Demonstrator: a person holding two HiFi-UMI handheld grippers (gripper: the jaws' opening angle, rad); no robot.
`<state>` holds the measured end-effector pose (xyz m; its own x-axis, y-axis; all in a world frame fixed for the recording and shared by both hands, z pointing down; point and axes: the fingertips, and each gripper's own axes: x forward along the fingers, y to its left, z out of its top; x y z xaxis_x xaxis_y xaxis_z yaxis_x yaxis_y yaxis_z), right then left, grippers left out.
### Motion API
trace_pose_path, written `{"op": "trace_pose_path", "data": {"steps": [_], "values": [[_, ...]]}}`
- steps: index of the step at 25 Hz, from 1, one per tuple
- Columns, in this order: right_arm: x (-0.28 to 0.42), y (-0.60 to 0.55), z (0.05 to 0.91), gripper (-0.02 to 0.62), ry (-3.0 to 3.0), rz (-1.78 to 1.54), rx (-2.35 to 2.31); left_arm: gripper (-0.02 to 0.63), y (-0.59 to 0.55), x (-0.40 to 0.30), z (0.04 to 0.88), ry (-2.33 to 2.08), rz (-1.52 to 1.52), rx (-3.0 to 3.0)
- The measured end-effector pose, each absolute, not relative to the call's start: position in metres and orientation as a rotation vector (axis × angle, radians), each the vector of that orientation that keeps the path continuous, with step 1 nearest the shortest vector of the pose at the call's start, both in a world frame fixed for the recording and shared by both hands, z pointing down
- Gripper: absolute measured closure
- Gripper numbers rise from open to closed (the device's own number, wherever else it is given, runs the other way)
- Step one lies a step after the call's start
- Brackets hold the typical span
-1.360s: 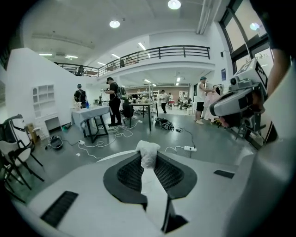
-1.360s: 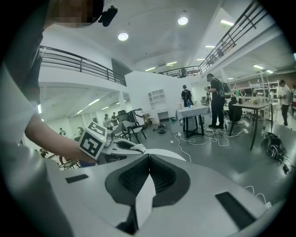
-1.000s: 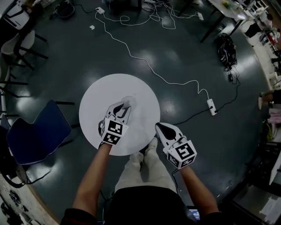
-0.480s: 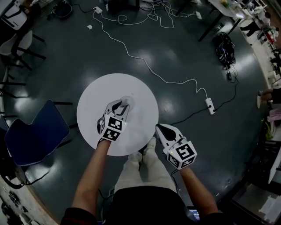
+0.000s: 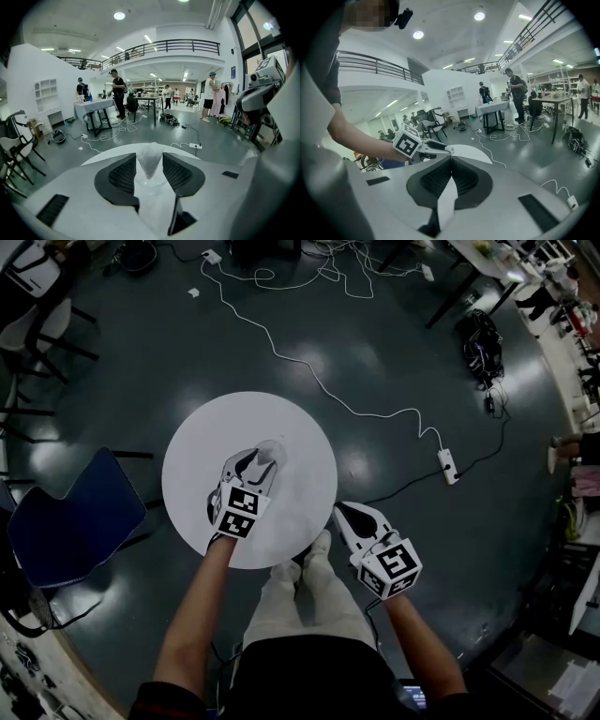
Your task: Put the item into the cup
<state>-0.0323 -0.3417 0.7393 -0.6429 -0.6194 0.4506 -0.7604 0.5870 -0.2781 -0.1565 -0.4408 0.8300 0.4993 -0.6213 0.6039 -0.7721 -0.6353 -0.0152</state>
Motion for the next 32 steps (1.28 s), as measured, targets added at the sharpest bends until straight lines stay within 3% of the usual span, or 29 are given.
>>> {"op": "trace_pose_path", "data": {"steps": [19,29,32], "values": [[-0.018,-0.343,0.713,0.578,-2.56,0.586,1.092,0.428,-0.424,-0.15,0.789,-1.245,0.752,2.48],[-0.012,-0.342,0.667,0.578,-2.612,0.495,1.06,0.48,-0.397,-0.145,0.721,-1.356,0.616,2.478],[-0.014,-0.339,0.651,0.578,-2.637,0.464,1.048,0.531,-0.385,-0.145,0.7,-1.378,0.597,2.485]]}}
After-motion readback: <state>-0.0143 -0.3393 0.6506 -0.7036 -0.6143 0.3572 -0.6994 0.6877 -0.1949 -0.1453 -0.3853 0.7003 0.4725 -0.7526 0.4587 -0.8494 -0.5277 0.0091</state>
